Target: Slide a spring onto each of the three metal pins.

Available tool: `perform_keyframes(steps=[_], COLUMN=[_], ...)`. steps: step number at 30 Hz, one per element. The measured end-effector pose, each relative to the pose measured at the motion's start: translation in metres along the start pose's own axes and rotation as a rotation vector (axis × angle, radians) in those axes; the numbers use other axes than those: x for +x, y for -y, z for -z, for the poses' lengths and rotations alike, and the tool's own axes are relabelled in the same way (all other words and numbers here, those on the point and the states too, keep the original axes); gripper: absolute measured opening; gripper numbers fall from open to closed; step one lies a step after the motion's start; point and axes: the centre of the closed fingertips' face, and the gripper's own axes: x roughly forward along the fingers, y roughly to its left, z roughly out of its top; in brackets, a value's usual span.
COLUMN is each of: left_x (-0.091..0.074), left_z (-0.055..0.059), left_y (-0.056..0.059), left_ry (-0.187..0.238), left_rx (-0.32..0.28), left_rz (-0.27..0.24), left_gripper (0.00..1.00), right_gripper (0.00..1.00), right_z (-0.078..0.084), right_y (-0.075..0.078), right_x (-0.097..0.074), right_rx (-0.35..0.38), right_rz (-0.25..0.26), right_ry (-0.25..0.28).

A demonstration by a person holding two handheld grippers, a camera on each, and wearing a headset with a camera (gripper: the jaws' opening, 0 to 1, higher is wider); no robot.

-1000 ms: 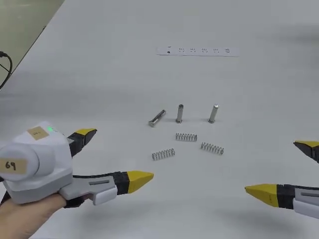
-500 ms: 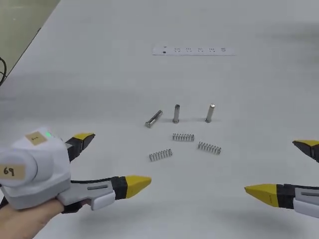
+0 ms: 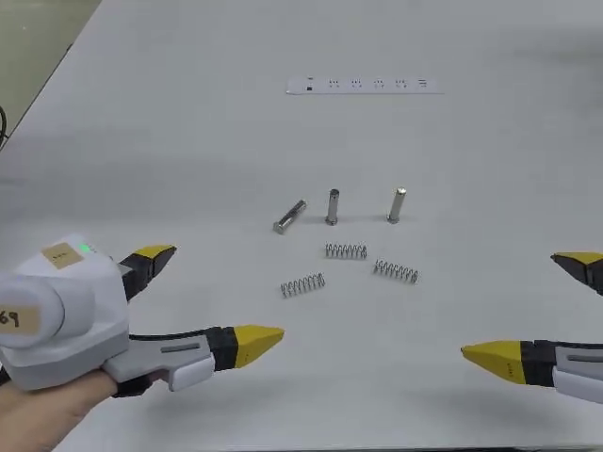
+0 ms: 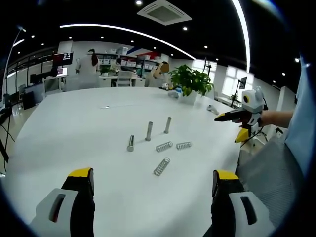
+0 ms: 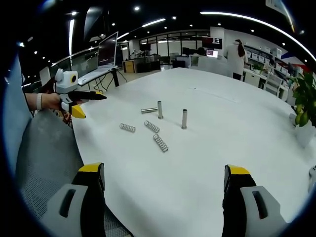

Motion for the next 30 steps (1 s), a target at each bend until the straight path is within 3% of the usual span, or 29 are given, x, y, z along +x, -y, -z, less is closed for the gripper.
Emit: perform_keyframes(steps=[16,30], left_x=[0.004,0.019], left_z=[0.000,0.001], left_y=[0.000,-0.004], left_ry=[-0.026,-0.050], left_rx=[0.038,0.050], left_rz=[0.013,0.040], left_gripper=[0.98,0.98], right_gripper=[1.00,1.00], right_z=[-0.007,-0.002], right_y=[0.003,0.021], right_x=[0.011,0.010], right_rx=[-0.034,-0.022], right_rz=[-0.026,-0.027], right_ry=[-0.003,0.001])
